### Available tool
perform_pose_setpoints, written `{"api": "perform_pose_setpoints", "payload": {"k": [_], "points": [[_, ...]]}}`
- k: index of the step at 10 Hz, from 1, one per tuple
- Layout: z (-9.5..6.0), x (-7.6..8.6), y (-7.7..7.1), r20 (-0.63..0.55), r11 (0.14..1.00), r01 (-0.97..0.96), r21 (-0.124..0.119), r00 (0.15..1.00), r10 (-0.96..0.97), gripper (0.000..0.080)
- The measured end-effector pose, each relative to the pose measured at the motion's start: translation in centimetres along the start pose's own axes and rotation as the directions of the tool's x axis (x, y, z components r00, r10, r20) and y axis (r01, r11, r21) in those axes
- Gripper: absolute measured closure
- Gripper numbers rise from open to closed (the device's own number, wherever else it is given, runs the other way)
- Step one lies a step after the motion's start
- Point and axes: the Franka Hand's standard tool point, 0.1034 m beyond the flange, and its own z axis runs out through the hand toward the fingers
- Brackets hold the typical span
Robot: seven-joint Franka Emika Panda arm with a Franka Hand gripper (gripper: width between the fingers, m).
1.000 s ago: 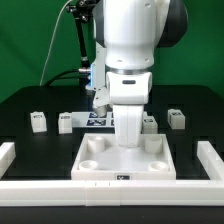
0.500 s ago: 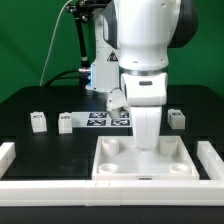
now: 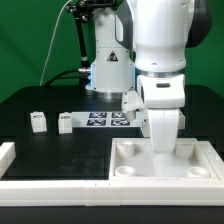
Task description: Assemble one leg
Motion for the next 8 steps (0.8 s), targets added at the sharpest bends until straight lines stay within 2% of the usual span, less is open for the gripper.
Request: {"api": "perform_pose_setpoints", "payload": {"k": [3,4,5,6,7,8], "points": [[-0.01,-0.03,0.00,0.002,1.000,-0.004,0.005,1.000,0.004,0.0729],[0.04,-0.05,-0.03,0.002,1.000,-0.005,0.006,1.000,0.005,0.0669],[0.04,-0.09,-0.03,0.001,1.000,-0.005,0.006,1.000,0.005,0.0528],[0.05,-0.12,-0.03,0.001,1.000,-0.006,0.006,1.000,0.006,0.0528],[0.05,-0.14,-0.03,0.001,1.000,-0.006,0.006,1.000,0.006,0.0343],[0.01,-0.13,0.04,0.001,1.000,-0.007,0.004,1.000,0.007,0.0343]]}}
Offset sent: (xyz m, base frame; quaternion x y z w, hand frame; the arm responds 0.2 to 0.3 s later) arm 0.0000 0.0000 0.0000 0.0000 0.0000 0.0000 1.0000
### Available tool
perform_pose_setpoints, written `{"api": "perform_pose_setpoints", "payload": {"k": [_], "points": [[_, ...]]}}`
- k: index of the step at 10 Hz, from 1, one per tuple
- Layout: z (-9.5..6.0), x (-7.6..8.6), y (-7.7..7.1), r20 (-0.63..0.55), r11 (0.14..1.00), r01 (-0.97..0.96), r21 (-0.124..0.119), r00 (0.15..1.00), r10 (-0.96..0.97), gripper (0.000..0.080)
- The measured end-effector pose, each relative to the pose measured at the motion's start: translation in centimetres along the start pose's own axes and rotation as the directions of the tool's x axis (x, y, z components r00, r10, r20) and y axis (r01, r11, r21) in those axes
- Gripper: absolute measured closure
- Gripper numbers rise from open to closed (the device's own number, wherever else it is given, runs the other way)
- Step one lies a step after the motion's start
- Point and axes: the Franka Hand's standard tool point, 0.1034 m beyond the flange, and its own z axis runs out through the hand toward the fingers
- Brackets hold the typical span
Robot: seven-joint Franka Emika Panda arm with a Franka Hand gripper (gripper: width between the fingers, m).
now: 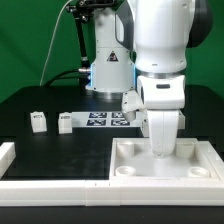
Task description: Assemble one leg
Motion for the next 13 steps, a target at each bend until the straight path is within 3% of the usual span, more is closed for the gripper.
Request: {"api": "perform_pose_setpoints", "payload": {"k": [1,2,7,10,11,13], "points": [[0.0,0.0,0.0,0.000,1.000,0.000,-0.001,1.000,0.000,0.0190],[0.0,0.0,0.1,0.000,1.000,-0.001,-0.002,1.000,0.001,0.0162],[-0.1,0.0,0.0,-0.001,1.000,-0.010,-0.003,1.000,0.010,0.0151],[-2.6,0.5,-3.1,0.017,0.994,-0.106,-0.014,0.994,0.106,0.0151],[-4.0,0.6,-4.2,0.025,0.993,-0.118,-0.025,0.993,0.118,0.0151],[-6.1,0.2,-5.3,0.036,0.988,-0.153,-0.038,0.987,0.154,0.0151]]}}
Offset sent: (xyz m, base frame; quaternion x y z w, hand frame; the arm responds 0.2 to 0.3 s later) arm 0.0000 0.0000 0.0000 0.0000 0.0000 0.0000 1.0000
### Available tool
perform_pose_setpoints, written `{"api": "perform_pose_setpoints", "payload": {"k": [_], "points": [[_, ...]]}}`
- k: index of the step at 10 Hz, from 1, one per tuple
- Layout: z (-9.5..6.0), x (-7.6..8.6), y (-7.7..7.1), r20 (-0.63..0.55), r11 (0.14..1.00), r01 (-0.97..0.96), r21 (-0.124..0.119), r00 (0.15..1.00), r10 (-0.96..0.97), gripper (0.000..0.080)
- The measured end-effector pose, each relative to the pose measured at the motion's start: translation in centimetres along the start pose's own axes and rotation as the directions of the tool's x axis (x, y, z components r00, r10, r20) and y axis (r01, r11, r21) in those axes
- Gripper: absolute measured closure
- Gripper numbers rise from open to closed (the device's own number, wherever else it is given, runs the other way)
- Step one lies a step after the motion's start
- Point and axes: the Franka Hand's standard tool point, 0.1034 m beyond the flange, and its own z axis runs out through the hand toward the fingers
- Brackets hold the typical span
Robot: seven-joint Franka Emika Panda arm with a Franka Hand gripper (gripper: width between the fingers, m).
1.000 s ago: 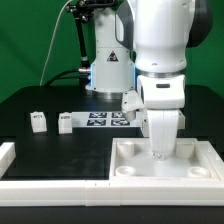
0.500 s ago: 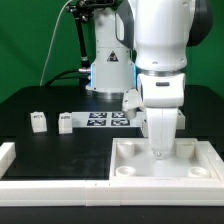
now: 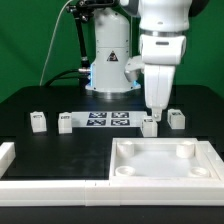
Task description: Assemble one leg
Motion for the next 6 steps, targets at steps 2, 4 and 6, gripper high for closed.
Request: {"api": "perform_pose_setpoints", "payload": {"k": [2,4,6], "points": [[0.21,-0.07,-0.01,0.000,1.000,-0.008,0.004,1.000,0.008,0.0151],[0.21,-0.04,-0.02,0.000,0.982,-0.190,0.004,0.982,0.190,0.0151],[0.22,0.00,-0.04,0.000,0.940,-0.342,0.004,0.940,0.342,0.0151]]}}
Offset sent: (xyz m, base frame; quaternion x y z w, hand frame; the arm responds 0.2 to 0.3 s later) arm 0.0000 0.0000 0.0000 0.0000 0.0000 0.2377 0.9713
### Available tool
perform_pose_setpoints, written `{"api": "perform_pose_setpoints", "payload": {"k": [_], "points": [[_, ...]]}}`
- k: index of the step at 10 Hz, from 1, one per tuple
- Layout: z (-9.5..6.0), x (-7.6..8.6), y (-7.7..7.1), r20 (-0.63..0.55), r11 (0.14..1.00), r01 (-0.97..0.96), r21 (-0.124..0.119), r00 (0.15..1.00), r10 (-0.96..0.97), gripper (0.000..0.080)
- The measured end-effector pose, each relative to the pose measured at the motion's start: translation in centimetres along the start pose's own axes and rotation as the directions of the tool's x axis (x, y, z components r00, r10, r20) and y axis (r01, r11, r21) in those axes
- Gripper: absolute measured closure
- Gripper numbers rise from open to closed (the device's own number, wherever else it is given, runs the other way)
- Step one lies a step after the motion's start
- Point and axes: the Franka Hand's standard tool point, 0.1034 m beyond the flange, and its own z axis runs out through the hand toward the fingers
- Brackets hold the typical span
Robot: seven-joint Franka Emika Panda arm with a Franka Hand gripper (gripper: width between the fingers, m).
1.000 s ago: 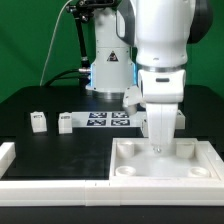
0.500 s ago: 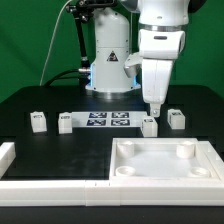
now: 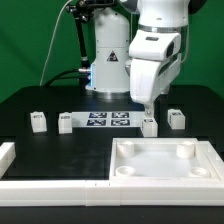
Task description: Assemble one leg
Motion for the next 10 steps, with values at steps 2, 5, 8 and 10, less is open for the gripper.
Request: {"api": "perform_pose_setpoints", "payload": {"k": [2,5,8,10], "points": [[0.7,0.0,-1.4,-0.006,0.976,-0.218,-0.003,0.976,0.218,0.0151],[1.5,0.2,-3.4,-0.002,0.861,-0.508,0.001,0.861,0.508,0.0151],[2.3,1.2,-5.5,-0.014,0.689,-0.725,0.007,0.689,0.725,0.0151],[2.2,1.5,-5.8,-0.008,0.574,-0.819,0.026,0.574,0.819,0.0151]]}}
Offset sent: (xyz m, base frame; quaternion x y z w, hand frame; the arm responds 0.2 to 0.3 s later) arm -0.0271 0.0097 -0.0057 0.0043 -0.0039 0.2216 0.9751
